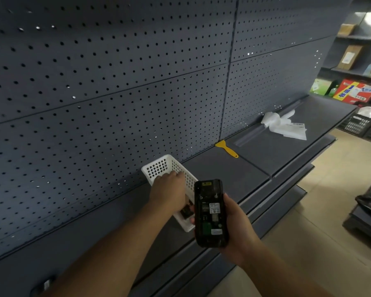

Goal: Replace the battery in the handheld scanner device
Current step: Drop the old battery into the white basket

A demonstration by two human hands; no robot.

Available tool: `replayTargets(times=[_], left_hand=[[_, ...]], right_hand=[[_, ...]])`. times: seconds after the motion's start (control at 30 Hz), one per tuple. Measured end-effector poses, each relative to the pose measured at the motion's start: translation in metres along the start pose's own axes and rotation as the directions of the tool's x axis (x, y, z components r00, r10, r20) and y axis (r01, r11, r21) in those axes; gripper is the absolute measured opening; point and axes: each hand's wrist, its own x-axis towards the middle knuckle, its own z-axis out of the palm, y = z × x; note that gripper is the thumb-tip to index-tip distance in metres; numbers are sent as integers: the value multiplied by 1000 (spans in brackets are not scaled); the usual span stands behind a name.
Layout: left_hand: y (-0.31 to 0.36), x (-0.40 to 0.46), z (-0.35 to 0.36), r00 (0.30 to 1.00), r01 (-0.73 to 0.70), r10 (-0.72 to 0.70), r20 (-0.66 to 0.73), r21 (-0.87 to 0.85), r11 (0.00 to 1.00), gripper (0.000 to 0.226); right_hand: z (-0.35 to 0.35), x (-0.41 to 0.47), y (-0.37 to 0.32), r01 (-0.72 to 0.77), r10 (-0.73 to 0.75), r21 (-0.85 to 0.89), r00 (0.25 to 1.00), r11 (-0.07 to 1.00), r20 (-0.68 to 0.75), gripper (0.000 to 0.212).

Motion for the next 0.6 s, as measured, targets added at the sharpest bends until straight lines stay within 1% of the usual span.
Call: replayTargets(times=[0.13, 0.27, 0.43, 0.6], left_hand=[[-24, -23, -16, 993, 23, -28, -115, -51, 998, 44], [-57, -54, -23, 978, 98, -110, -179, -74, 992, 41], [-97, -98, -26, 961, 199, -205, -188, -48, 979, 43], [-134, -147, -20, 943, 309, -307, -131, -9, 951, 39]], right_hand=[[18, 8, 19, -44, 44, -17, 999, 999, 19, 62], [39, 17, 46, -99, 102, -71, 994, 993, 42, 61], [64, 19, 78, -171, 185, -130, 977, 977, 109, 63], [84, 28, 114, -259, 285, -179, 949, 949, 134, 64]])
